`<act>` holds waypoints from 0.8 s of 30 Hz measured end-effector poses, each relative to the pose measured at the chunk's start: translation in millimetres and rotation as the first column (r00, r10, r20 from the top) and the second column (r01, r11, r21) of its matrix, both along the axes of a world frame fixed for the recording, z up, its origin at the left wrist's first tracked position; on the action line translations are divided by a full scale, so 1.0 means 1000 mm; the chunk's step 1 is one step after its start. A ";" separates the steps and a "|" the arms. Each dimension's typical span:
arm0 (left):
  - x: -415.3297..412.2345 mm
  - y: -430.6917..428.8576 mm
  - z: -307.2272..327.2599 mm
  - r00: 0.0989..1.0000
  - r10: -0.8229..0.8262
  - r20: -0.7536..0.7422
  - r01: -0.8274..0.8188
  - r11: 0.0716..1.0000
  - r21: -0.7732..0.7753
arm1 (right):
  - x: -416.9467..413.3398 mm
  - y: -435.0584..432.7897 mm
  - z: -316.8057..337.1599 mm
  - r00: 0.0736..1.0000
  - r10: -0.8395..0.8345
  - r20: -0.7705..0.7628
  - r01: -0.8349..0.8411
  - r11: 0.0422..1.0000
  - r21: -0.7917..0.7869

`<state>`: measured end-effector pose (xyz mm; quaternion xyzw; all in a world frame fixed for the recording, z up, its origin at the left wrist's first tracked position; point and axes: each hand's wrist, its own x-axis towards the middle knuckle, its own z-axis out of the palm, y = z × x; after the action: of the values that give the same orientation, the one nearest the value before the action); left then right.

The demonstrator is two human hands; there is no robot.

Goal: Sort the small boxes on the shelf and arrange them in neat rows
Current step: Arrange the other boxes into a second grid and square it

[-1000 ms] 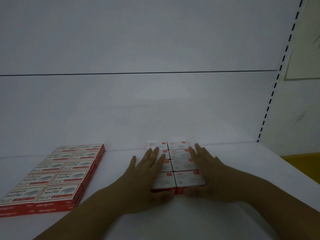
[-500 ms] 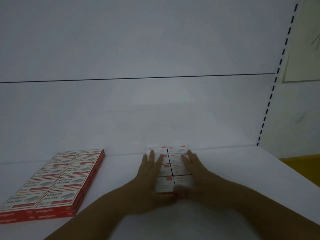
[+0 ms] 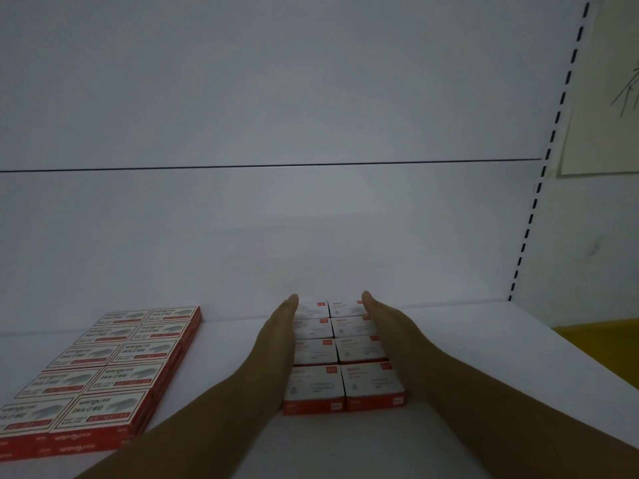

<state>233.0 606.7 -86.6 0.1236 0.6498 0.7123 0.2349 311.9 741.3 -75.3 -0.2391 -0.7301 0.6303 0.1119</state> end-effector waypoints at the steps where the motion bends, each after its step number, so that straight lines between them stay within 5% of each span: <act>1: -0.001 0.001 -0.001 0.998 -0.034 0.059 0.031 0.998 0.050 | 0.000 0.000 -0.001 1.000 -0.011 0.000 0.011 1.000 0.000; 24: 0.006 0.005 0.008 0.996 0.051 0.079 -0.049 0.998 -0.037 | 0.001 0.001 -0.003 0.998 -0.043 -0.049 0.040 0.998 -0.057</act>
<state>238.5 611.5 -79.0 0.0745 0.6551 0.7108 0.2450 312.6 742.1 -78.3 -0.2413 -0.7039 0.6539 0.1368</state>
